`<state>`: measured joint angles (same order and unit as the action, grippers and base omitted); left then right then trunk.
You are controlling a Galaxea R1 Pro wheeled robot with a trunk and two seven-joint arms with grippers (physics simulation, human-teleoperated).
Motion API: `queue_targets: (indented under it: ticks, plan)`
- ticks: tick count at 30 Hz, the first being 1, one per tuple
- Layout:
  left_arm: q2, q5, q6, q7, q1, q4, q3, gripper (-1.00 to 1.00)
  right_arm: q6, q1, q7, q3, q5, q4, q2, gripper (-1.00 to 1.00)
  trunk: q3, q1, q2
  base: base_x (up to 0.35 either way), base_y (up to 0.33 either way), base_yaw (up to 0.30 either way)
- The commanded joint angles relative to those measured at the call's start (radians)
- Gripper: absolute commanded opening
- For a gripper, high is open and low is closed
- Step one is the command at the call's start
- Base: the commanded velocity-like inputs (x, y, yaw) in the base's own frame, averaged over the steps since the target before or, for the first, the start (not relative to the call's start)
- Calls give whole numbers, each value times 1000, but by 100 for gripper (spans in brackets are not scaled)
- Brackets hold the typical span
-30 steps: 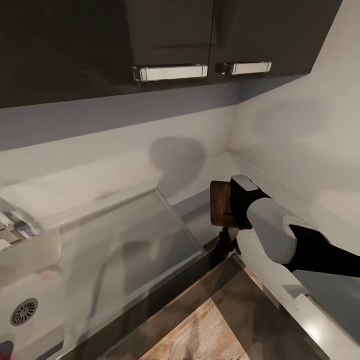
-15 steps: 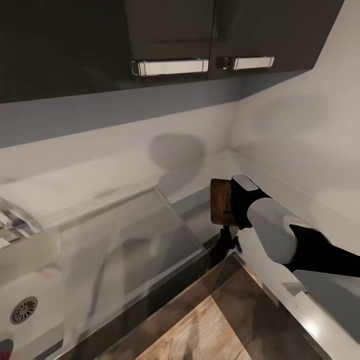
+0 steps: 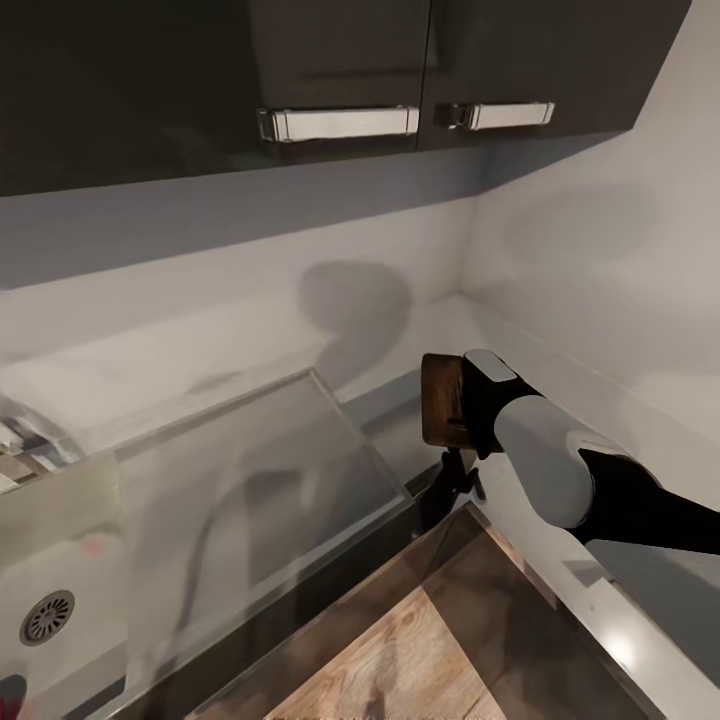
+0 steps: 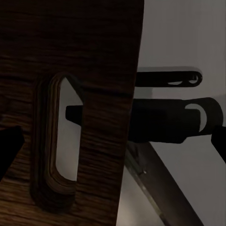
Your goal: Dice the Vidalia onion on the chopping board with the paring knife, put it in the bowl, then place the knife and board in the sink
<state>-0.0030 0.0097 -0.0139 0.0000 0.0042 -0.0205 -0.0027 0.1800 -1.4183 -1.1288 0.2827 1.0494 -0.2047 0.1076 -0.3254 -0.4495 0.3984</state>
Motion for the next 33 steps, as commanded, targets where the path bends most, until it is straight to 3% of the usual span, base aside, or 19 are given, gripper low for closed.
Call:
queue_targets:
  ticks: [1, 33]
  plan:
    - [0, 1, -1, 0, 0, -2, 0, 100, 9, 0, -2, -7, 11, -1, 0, 100, -2, -1, 2, 0, 0, 0]
    - [0, 1, -1, 0, 0, -1, 0, 100, 10, 0, -20, -7, 11, -1, 0, 100, -15, -1, 2, 0, 0, 4]
